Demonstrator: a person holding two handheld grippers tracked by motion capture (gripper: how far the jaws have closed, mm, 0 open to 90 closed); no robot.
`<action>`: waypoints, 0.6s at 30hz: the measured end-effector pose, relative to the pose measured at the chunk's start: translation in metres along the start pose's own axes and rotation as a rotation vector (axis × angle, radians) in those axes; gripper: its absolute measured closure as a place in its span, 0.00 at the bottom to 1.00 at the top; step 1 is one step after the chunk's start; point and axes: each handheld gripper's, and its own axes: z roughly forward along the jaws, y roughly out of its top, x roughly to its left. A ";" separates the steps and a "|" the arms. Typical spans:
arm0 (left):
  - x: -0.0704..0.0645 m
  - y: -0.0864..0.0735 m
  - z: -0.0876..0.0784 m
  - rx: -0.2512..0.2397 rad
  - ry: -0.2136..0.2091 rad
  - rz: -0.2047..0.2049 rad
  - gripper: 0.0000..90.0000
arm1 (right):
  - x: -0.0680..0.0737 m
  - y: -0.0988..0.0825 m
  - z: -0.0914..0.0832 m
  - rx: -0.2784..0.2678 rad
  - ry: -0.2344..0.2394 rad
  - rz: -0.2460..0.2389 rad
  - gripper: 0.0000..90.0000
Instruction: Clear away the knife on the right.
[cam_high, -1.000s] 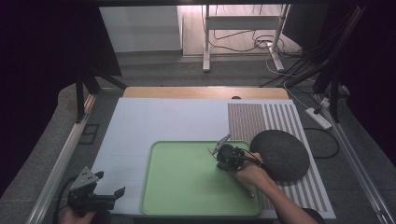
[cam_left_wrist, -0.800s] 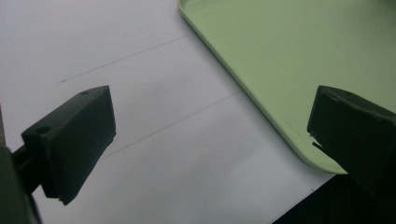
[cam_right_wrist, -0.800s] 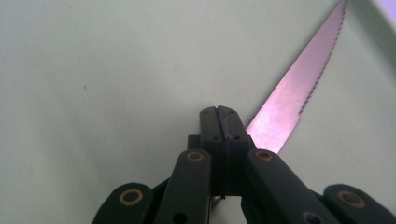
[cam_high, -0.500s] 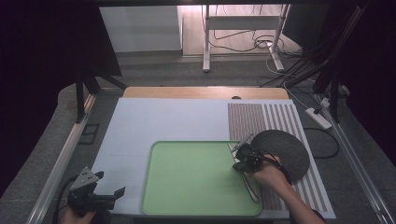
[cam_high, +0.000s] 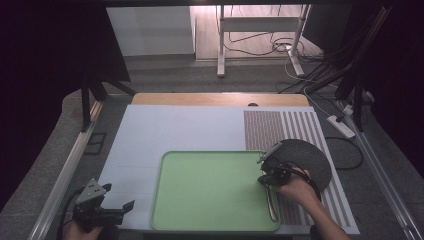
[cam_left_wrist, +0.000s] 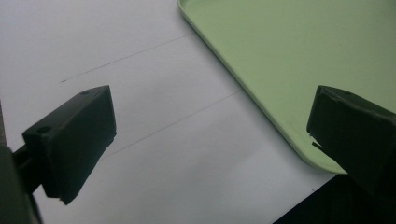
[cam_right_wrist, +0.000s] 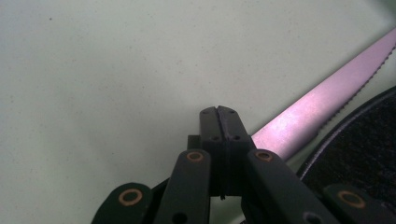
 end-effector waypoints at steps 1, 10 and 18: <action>0.000 0.000 0.000 0.000 -0.002 -0.001 0.03 | 0.000 0.000 0.000 0.002 0.005 0.004 0.96; 0.001 0.000 0.000 0.001 -0.004 -0.002 0.03 | 0.003 0.006 -0.004 -0.071 0.001 0.040 0.77; 0.001 0.000 0.000 0.001 -0.004 -0.002 0.03 | 0.009 0.008 -0.008 -0.124 0.006 0.044 0.52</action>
